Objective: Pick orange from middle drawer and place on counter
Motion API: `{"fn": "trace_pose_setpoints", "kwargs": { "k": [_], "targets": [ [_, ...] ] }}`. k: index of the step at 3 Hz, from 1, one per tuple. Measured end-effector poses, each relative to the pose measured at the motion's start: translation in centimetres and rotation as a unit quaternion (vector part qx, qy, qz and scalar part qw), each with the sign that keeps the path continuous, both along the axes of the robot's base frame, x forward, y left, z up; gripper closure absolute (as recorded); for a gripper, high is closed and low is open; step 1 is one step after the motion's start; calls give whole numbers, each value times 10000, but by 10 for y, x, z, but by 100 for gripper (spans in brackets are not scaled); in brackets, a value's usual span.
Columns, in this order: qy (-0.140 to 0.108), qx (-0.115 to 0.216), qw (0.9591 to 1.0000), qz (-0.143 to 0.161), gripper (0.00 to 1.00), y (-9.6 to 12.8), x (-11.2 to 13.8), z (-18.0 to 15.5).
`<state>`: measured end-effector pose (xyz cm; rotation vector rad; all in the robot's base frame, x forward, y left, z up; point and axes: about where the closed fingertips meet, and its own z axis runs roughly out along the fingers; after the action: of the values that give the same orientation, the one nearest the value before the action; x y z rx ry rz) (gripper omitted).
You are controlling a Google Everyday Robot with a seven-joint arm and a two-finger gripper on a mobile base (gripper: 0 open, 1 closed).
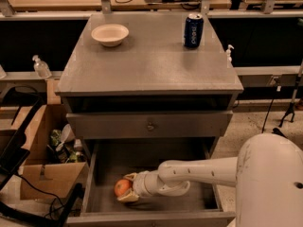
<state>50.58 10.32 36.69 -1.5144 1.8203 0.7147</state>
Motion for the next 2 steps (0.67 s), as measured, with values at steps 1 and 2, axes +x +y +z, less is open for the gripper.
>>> {"fn": "trace_pose_setpoints", "kwargs": {
  "k": [1, 2],
  "targets": [
    [5, 10, 10000, 10, 71, 2, -1, 0],
    [-4, 62, 10000, 77, 99, 6, -2, 5]
  ]
}}
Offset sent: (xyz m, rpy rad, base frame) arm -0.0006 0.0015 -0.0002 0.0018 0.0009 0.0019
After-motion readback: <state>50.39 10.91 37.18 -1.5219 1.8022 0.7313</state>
